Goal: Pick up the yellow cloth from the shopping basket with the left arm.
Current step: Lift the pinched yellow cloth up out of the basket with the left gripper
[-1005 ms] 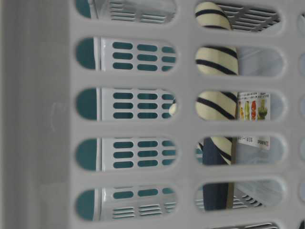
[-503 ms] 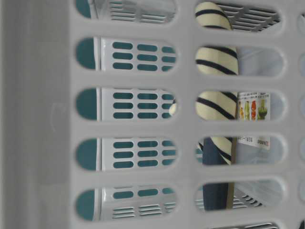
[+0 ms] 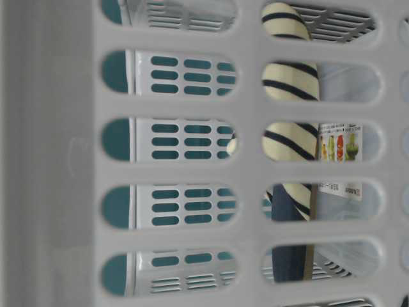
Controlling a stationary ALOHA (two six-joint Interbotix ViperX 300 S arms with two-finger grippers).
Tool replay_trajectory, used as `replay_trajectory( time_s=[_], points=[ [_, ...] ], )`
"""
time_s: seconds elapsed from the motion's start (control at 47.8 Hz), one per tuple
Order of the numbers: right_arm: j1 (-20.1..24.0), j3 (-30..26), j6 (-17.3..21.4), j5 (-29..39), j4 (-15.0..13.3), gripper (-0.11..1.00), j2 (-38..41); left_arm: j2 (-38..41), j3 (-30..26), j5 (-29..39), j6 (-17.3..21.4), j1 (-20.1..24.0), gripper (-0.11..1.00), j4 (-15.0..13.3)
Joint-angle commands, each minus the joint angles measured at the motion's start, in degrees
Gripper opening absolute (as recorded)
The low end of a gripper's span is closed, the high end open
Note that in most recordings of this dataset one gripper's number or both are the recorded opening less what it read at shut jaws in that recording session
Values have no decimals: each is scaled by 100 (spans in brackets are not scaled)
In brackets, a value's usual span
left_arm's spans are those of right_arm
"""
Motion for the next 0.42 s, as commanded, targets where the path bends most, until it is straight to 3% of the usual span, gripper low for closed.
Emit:
replay_trajectory(
  time_s=[0.0,0.126,0.398],
  points=[
    [9,-35,0,-44,18,-1,26,-132,-35,-53,-18,-9,15,18],
    [9,-35,9,-44,18,-1,26,-185,105,-229,0,-44,15,18],
    [9,-35,0,-26,26,-1,26,-782,1028,-932,-26,-53,15,18]
  ],
)
